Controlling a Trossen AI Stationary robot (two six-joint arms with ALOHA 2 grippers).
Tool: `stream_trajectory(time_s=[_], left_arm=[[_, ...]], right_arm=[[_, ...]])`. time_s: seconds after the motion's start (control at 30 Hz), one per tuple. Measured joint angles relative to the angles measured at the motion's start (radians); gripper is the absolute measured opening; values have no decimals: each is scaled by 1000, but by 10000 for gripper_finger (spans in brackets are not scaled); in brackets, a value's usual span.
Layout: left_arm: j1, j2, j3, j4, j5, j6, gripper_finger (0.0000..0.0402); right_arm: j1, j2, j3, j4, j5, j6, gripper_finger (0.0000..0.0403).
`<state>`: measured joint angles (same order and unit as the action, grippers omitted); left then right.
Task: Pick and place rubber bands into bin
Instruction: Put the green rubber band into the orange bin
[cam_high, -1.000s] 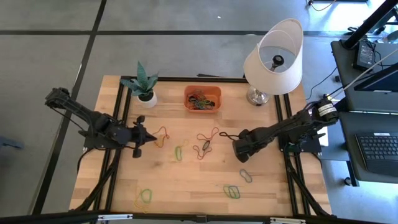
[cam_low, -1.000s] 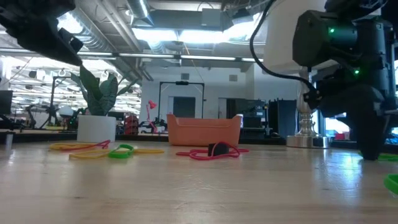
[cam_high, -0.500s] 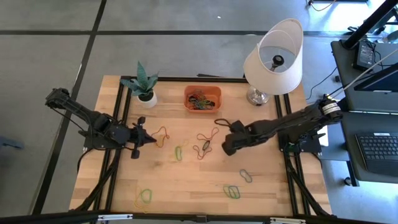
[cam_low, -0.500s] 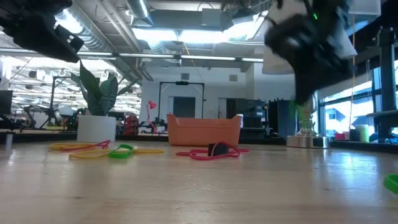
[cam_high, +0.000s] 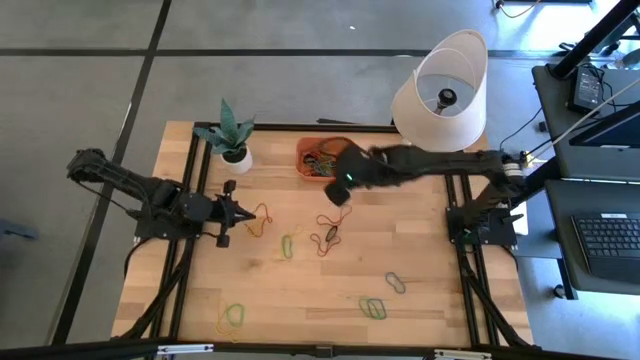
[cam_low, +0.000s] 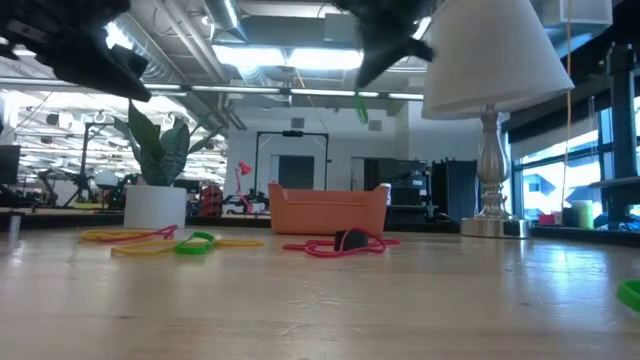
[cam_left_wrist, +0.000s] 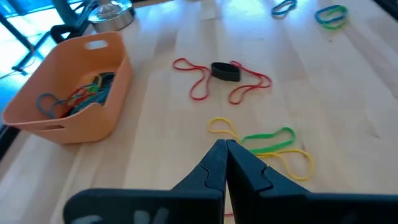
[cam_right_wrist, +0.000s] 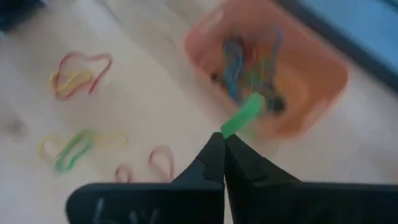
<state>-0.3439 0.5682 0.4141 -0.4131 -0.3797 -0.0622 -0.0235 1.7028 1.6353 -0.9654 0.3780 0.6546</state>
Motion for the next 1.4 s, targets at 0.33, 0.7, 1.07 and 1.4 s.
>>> stream_trajectory(time_s=[0.33,0.7,1.07,1.4], left_arm=[[269,1,0,101,178,108,2],[435,1,0,126,354,76,2],[453,1,0,126,345,58,2],[453,1,0,125,344,56,2]], right_arm=[[-197,296,259,35,-113,-344,0],[-322,515,271,50,-247,-405,4],[-335,544,270,58,-251,-408,47],[-335,539,273,49,-251,-396,78]])
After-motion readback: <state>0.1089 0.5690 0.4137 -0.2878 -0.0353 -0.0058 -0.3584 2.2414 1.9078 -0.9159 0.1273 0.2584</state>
